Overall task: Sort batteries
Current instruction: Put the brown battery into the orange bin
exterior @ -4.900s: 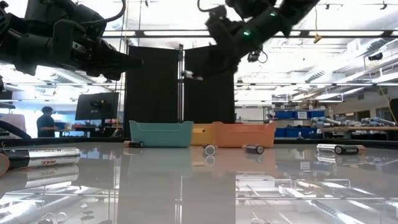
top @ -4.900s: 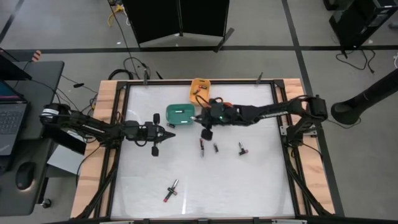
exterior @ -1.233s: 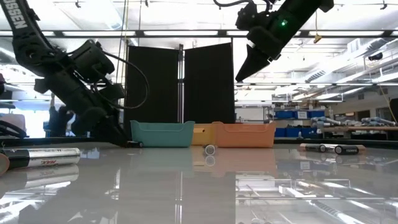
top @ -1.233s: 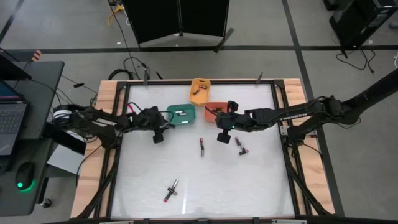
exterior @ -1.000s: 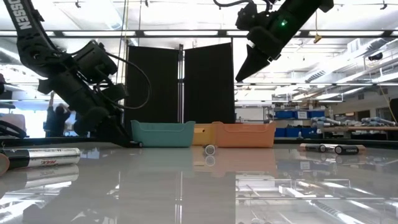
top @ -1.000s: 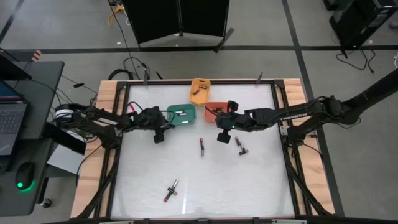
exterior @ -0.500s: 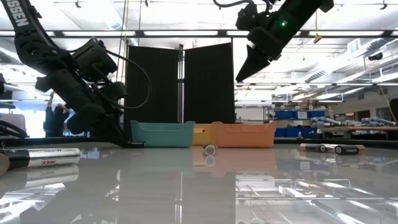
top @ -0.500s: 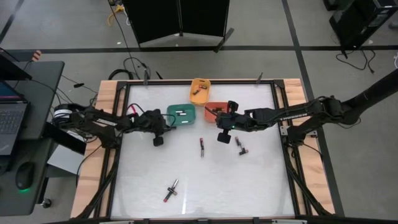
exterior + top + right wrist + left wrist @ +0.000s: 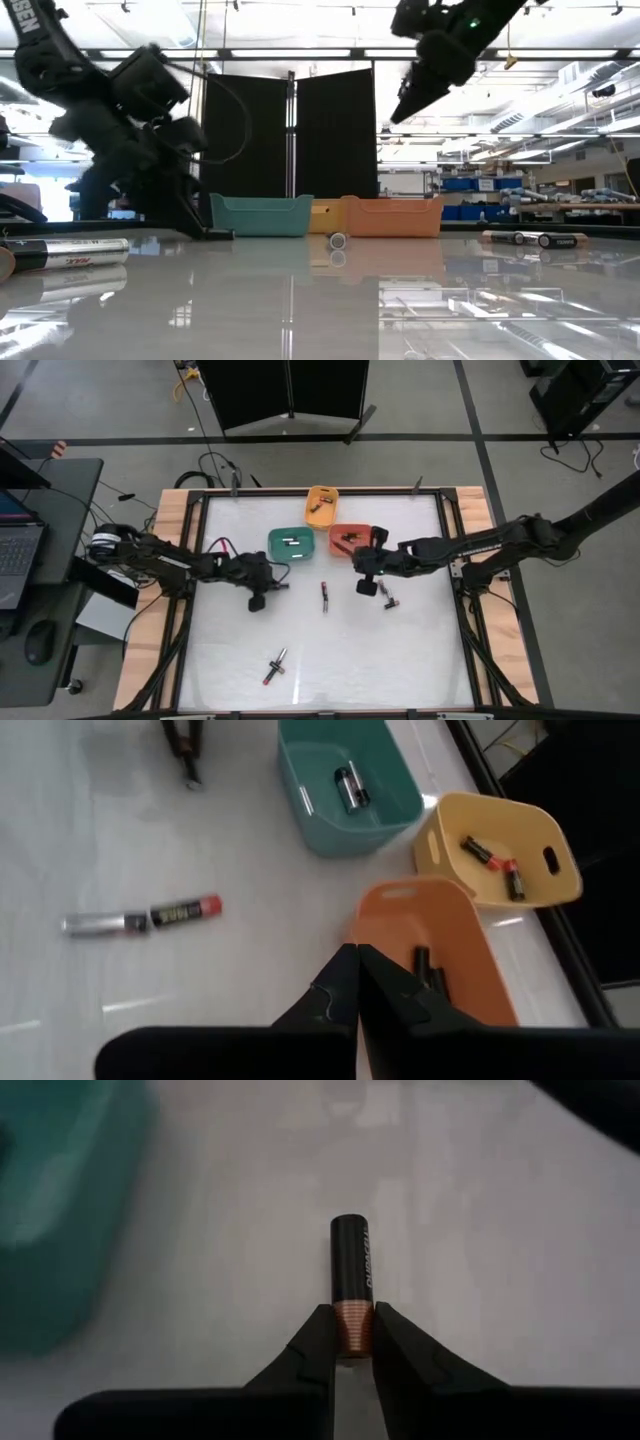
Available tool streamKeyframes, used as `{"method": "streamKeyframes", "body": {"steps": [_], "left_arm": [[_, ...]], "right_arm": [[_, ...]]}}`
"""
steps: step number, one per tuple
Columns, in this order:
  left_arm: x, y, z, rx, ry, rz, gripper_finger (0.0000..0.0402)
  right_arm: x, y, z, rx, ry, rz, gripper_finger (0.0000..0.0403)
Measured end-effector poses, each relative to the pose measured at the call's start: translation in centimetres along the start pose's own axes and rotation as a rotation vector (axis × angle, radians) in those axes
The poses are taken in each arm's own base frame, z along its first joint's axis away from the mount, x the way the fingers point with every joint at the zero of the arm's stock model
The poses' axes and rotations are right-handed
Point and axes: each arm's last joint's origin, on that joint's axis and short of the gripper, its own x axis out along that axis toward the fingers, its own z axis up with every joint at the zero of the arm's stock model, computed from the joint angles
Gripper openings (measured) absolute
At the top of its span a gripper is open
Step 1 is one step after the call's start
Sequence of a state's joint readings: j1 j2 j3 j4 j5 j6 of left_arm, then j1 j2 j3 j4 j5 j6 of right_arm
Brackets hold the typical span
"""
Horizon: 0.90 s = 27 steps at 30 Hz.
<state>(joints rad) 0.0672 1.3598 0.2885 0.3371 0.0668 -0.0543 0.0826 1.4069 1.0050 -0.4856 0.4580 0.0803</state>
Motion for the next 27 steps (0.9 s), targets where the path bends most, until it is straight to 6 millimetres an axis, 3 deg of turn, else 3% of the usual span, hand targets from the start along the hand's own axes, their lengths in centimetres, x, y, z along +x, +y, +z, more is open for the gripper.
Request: {"method": "streamKeyframes", "body": {"steps": [8,11,16,27], "left_arm": [[-0.3,-0.2,8.8,0.109,-0.030,0.016,0.0049],[-0.1,0.9,12.4,0.156,-0.036,0.057,0.0049],[2.2,4.0,16.7,0.173,0.040,0.117,0.0049],[9.8,10.4,21.2,0.137,0.158,0.123,0.0049]], "right_arm": [[-1.4,-0.4,-2.3,0.058,0.036,-0.045,0.0013],[-1.2,-0.5,-3.9,0.087,0.044,-0.061,0.0012],[-1.0,-0.5,-5.7,0.133,0.021,-0.062,0.0013],[-1.8,0.2,-6.4,0.131,-0.023,-0.052,0.0013]]}}
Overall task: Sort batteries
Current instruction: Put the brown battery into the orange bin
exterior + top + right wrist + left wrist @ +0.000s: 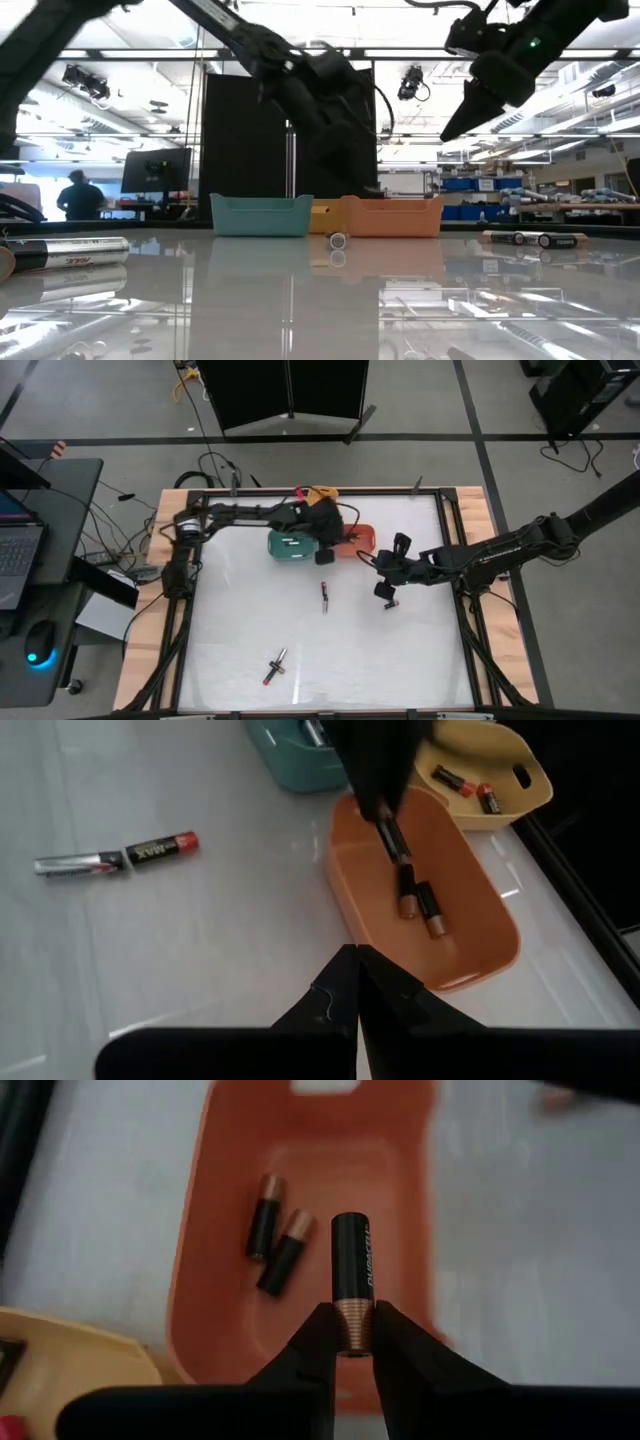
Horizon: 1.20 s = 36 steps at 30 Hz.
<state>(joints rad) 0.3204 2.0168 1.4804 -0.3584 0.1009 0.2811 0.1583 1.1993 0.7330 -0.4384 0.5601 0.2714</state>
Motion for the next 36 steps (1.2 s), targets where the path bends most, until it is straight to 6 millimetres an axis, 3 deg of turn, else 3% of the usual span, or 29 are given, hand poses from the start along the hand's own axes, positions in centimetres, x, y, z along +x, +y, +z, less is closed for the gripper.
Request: {"method": "streamKeyframes", "body": {"steps": [4,10,22,28,31,36], "left_arm": [[2.0,0.7,0.6,-0.010,0.036,-0.009,0.0049],[3.3,0.8,0.4,-0.034,0.076,-0.023,0.0049],[3.1,0.8,0.5,-0.057,0.084,0.003,0.0052],[2.8,0.9,1.2,-0.041,0.061,0.009,0.0128],[2.3,1.0,1.8,-0.031,0.051,0.010,0.0145],[0.6,0.5,3.1,0.020,-0.002,0.058,0.0111]], "right_arm": [[-0.2,0.3,-0.1,-0.010,-0.005,0.008,0.0013],[-0.3,0.4,-0.1,-0.017,-0.010,0.001,0.0013],[-0.3,0.4,0.0,-0.022,-0.015,0.002,0.0014],[-0.3,0.4,0.2,-0.012,-0.035,-0.002,0.0027],[-0.3,0.4,0.2,-0.022,-0.035,-0.004,0.0035],[-0.3,0.3,0.2,-0.030,-0.047,-0.050,0.0040]]}}
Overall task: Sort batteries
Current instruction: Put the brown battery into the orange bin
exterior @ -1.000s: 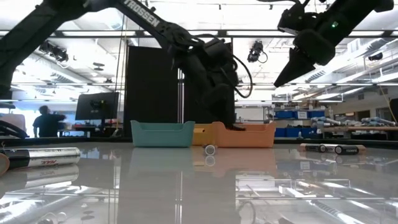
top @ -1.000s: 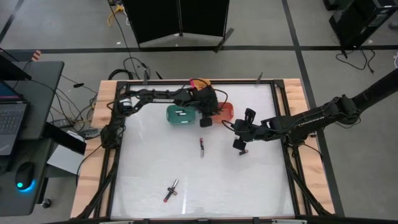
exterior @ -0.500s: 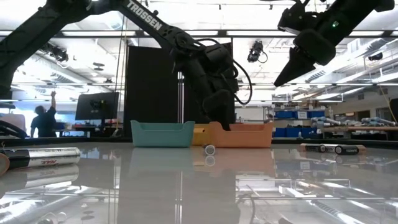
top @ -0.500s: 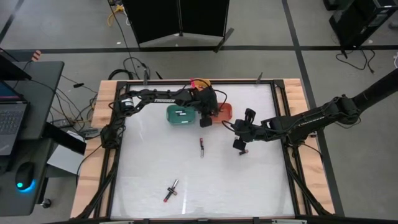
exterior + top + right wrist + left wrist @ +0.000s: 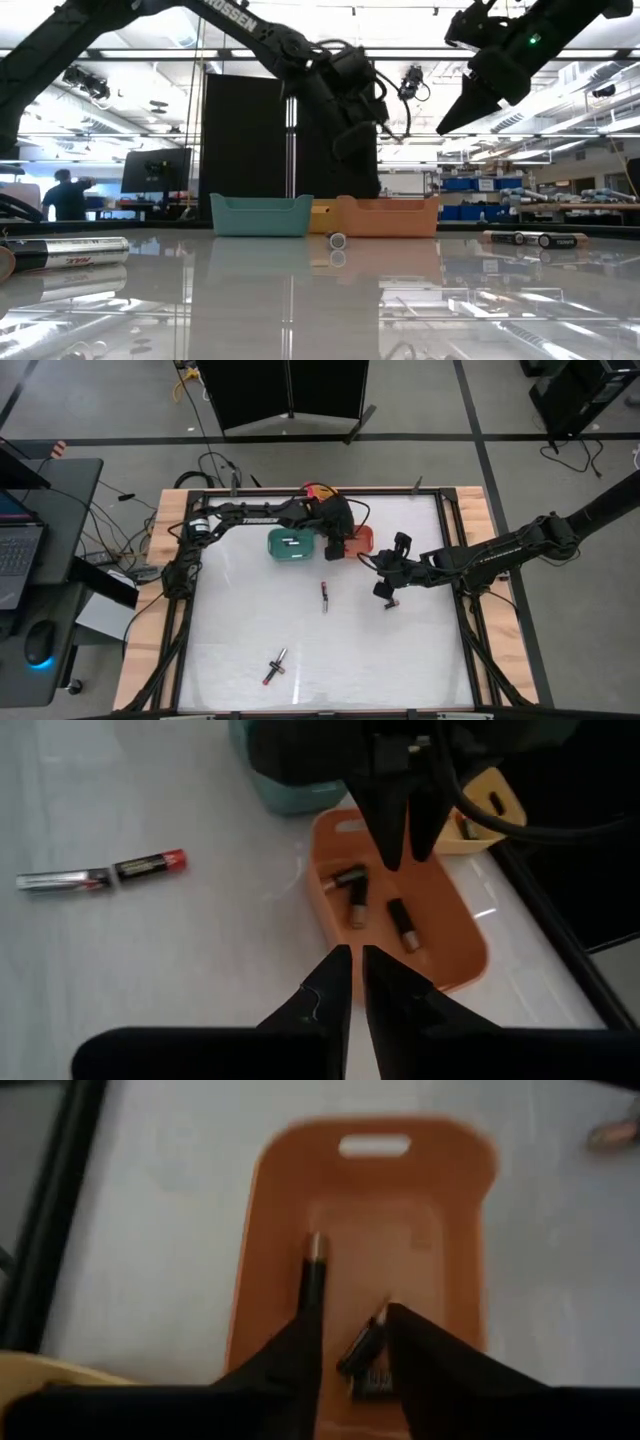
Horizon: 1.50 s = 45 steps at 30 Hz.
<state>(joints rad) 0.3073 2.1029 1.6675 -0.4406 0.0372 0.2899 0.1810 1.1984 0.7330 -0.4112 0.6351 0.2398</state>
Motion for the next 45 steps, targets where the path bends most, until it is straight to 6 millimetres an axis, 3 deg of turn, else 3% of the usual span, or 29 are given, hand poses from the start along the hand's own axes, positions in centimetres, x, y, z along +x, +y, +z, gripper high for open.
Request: {"method": "streamKeyframes", "body": {"steps": [5,7,12,18,28,36,45], "left_arm": [[-1.2,-0.7,0.3,0.035,-0.112,0.028,0.0023],[-1.6,-0.8,0.0,0.037,-0.175,0.047,0.0008],[-3.1,-1.5,-2.1,0.040,-0.316,0.086,0.0013],[-6.6,-3.7,-5.6,0.059,-0.453,0.094,0.0008],[-10.7,-9.0,-14.4,-0.010,-0.683,0.062,0.0007],[-11.4,-11.6,-20.0,-0.028,-0.748,0.048,0.0007],[-11.8,-12.9,-22.2,-0.046,-0.774,0.043,0.0007]], "right_arm": [[0.0,0.1,0.3,-0.014,-0.031,0.002,0.0016],[0.0,0.1,0.5,-0.019,-0.043,0.004,0.0009],[0.0,0.2,0.7,-0.008,-0.066,0.009,0.0016],[0.0,0.2,1.1,0.021,-0.101,0.023,0.0007],[1.6,1.7,0.1,0.214,0.031,0.126,0.0018],[2.9,2.6,-1.4,0.385,0.208,0.151,0.0033],[4.0,2.3,-3.7,0.470,0.423,0.010,0.0080]]}}
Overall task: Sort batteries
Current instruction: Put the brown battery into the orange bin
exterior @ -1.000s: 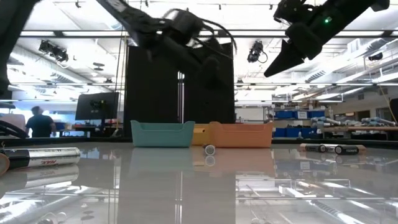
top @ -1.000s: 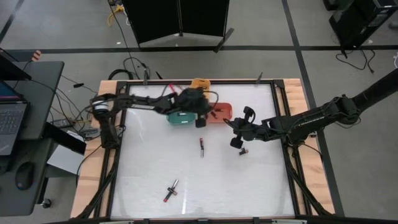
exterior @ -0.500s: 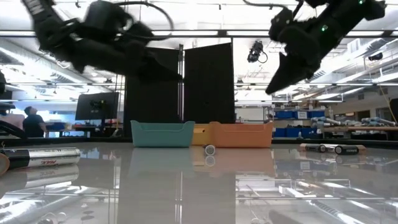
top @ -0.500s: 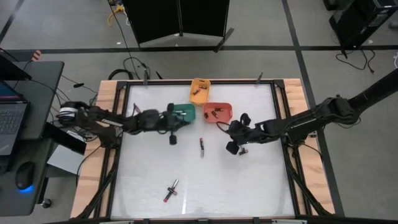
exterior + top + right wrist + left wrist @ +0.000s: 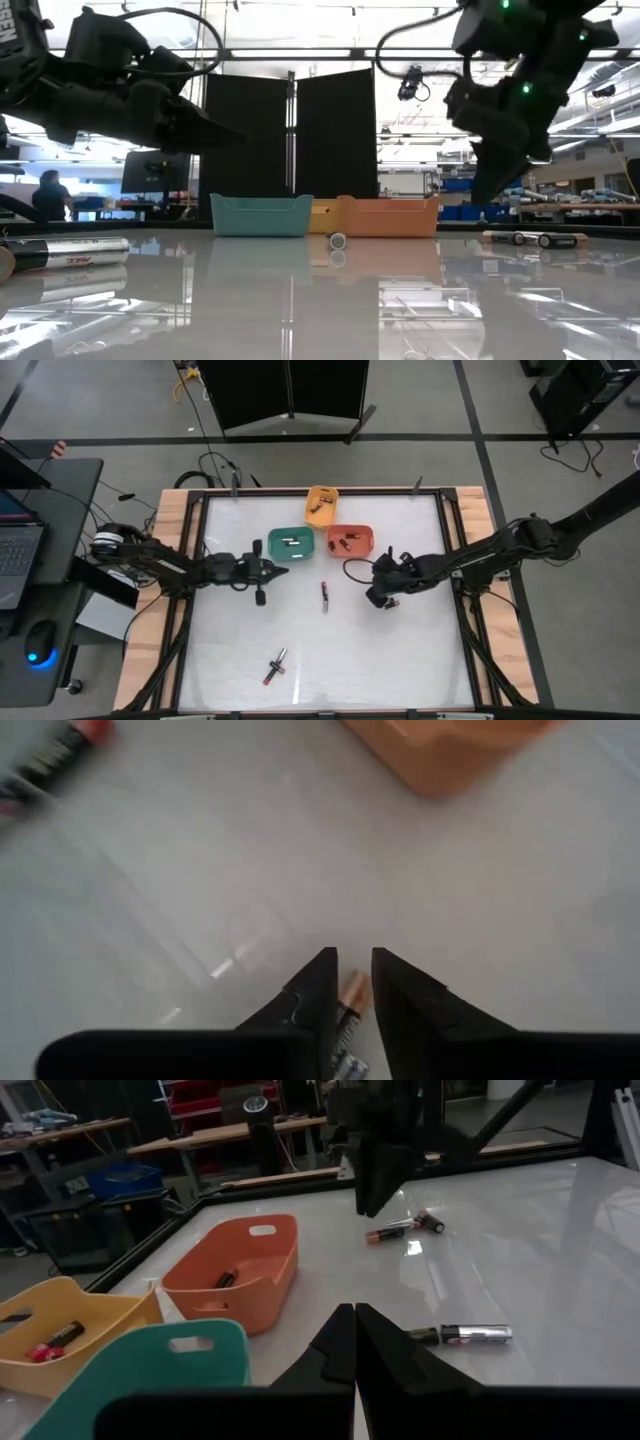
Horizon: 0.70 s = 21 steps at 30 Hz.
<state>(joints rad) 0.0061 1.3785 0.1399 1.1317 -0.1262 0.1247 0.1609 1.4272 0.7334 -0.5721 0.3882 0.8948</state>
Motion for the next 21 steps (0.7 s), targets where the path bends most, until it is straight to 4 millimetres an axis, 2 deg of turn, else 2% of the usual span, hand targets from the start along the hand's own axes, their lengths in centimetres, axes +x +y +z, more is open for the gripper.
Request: {"method": "streamKeyframes", "body": {"steps": [6,12,17,21], "left_arm": [[0.0,-0.2,0.0,-0.001,0.000,0.000,0.0008],[-0.1,-0.4,0.0,0.000,-0.001,-0.006,0.0009],[-0.1,-0.4,0.0,0.000,0.000,-0.005,0.0009],[-0.1,-0.4,0.0,-0.001,0.002,-0.003,0.0009]], "right_arm": [[1.7,0.0,-0.2,0.019,0.072,-0.031,0.0105],[3.0,0.1,-0.5,0.024,0.126,-0.061,0.0113],[3.6,0.0,-0.3,0.023,0.138,-0.073,0.0109],[3.6,0.0,-0.3,0.000,0.134,-0.060,0.0082]]}}
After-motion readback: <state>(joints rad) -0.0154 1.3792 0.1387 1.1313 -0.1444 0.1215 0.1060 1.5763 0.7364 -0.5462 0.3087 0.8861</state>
